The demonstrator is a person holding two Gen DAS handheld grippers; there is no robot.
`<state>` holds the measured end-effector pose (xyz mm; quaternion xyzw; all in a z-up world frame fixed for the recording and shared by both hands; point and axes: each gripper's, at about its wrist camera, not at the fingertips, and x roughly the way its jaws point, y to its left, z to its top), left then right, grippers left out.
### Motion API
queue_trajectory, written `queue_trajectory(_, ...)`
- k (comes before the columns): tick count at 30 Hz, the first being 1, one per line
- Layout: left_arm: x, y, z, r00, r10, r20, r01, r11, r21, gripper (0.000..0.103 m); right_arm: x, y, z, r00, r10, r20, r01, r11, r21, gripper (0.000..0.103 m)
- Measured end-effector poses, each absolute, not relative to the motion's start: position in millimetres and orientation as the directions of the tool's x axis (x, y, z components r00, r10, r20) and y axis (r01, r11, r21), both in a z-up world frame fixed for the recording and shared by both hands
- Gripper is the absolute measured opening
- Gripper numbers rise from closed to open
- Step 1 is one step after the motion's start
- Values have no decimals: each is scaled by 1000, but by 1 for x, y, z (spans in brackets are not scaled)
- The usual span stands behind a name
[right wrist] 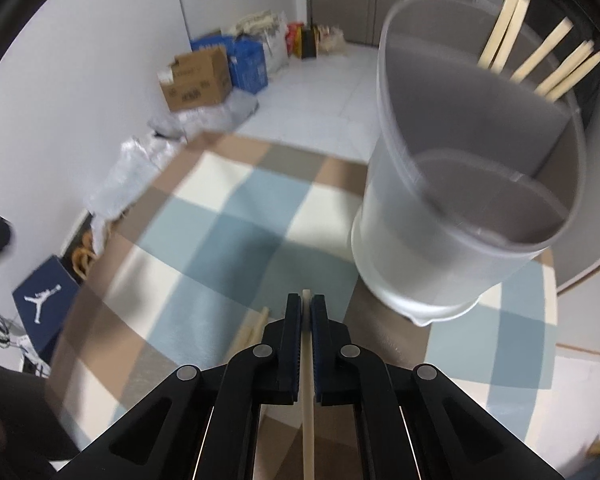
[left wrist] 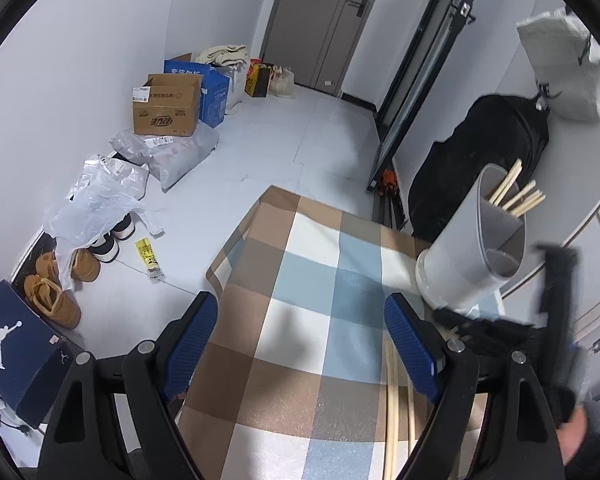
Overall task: Organize utensils
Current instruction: 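Close the right gripper on another wooden chopstick and lift it, then lower the left gripper to the pile and close on a chopstick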
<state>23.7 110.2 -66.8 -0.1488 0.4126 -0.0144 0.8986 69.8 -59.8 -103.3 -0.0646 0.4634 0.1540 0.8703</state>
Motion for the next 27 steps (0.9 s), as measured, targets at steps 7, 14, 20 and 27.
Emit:
queue_trajectory(7,29,96,-79,619,-75,-782,-116,976,-186,82,48,-80,-60,615,292,-732,-327,940,100,4)
queue_trajectory(14,33,77,-90,557,-131,-820,-64,978,-200,82,28,-109,-40,653,345,-674,-325,932,162,4)
queue_trajectory(20,40,45,-96,526,-65,-848,-9,997,-83,82,11,-139,-27,689,378,-619,-323,924,205,4)
queue_trajectory(27,56,23,-100,460,-101,-882,42,995,-91,82,-2,-164,-21,729,397,-557,-305,918,254,4)
